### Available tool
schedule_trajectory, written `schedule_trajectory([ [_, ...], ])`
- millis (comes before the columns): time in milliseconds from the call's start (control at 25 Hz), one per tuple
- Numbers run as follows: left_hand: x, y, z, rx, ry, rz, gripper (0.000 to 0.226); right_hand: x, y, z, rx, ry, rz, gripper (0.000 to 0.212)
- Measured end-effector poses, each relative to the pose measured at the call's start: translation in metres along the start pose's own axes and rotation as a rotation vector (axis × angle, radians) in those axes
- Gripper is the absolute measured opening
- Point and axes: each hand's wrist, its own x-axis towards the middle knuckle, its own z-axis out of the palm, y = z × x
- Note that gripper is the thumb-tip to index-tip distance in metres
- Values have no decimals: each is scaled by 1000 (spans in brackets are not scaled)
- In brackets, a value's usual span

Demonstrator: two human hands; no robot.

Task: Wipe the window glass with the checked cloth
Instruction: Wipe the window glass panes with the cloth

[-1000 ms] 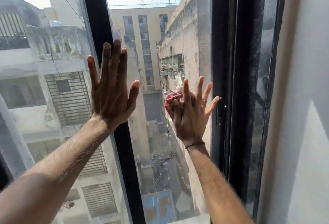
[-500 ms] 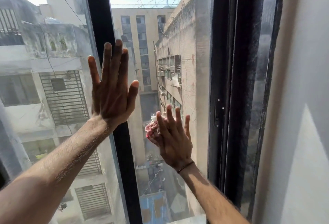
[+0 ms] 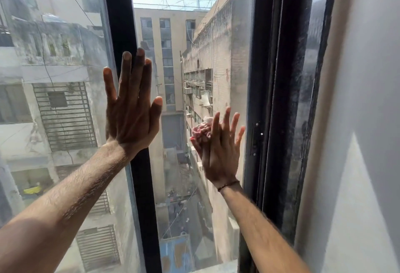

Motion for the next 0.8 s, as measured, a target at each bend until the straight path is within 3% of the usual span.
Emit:
schedule_trajectory([
  [80,-3,2,3,19,5,-4,74,61,12,-9,2,142,206,75],
  [120,-2,2,4,23,7,2,74,88,1,-5,-14,194,224,75],
  [200,0,2,2,12,-10,0,75,99,-39,11,-35,173,24,77],
  [320,0,1,-4,-21,-30,0,75,27,-51,17,-75,-41,-349,72],
  [400,-2,2,-4,-36,-38,-3,75,13,-15,-2,-90,-72,-295,73],
  [520,-4,1,0,-30,-54,-18,76,70,-4,-10,-17,106,86,77],
  [560,-3,2,0,-24,-65,-14,76,89,-14,-6,-12,149,101,76],
  [680,3,5,-10,10,-140,-8,74,93,-50,-1,-24,147,-111,73],
  [800,6,13,-29,50,-218,-41,74,86,-55,-25,-5,179,-189,53],
])
